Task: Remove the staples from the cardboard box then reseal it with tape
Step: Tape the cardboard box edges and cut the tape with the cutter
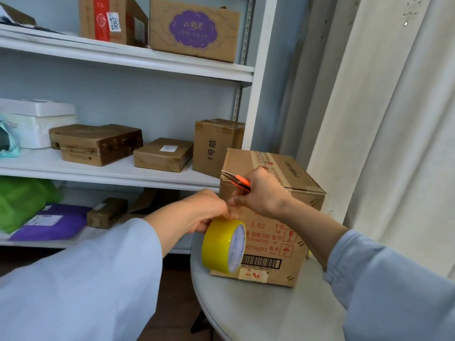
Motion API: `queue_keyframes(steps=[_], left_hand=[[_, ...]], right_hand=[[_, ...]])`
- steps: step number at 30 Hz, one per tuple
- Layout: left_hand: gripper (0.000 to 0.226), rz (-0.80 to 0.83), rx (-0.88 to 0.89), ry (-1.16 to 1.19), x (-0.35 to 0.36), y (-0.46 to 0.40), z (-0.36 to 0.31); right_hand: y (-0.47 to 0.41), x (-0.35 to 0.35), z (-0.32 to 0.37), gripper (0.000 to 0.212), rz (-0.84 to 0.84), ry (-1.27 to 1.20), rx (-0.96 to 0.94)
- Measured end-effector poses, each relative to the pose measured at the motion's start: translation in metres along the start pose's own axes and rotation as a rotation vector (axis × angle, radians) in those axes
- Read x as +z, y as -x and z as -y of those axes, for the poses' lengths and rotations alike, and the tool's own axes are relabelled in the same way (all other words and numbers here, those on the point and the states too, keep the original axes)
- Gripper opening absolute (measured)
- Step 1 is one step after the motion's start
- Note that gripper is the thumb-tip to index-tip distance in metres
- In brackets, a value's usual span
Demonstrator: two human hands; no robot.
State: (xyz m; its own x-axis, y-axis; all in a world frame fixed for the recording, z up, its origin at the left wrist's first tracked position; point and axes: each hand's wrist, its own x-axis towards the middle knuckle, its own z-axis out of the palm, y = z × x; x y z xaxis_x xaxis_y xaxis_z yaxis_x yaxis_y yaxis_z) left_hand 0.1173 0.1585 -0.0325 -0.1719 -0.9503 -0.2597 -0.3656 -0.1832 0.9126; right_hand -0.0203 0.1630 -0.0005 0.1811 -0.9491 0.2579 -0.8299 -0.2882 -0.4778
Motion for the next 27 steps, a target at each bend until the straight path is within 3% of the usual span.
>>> queue_keyframes(steps=[3,6,13,15,17,21,27], left_hand=[[0.027,-0.005,0.007,-0.073,-0.015,-0.001,-0.004],[0.006,-0.033,0.08,-0.089,-0.034,0.002,-0.018],[0.006,-0.153,0.233,-0.351,-0.067,-0.014,-0.054],[0.029,-0.162,0.216,-0.443,-0.069,-0.021,-0.061],[0.038,-0.121,0.189,-0.492,-0.069,-0.03,-0.064],[0.026,-0.033,0.205,-0.475,-0.067,-0.049,-0.058],[0.012,0.123,0.143,-0.45,-0.061,-0.051,-0.052]], right_hand=[[-0.007,-0.006,0.009,0.014,-0.044,-0.05,-0.017],[-0.015,-0.011,0.017,0.022,-0.098,-0.162,-0.025],[-0.042,-0.007,0.022,0.03,-0.202,-0.487,0.133],[-0.051,-0.001,0.019,0.024,-0.227,-0.553,0.183],[-0.056,0.007,0.013,0.022,-0.258,-0.608,0.236],[-0.058,0.016,-0.002,0.027,-0.339,-0.628,0.265],[-0.047,0.011,-0.01,0.026,-0.202,-0.659,0.071]])
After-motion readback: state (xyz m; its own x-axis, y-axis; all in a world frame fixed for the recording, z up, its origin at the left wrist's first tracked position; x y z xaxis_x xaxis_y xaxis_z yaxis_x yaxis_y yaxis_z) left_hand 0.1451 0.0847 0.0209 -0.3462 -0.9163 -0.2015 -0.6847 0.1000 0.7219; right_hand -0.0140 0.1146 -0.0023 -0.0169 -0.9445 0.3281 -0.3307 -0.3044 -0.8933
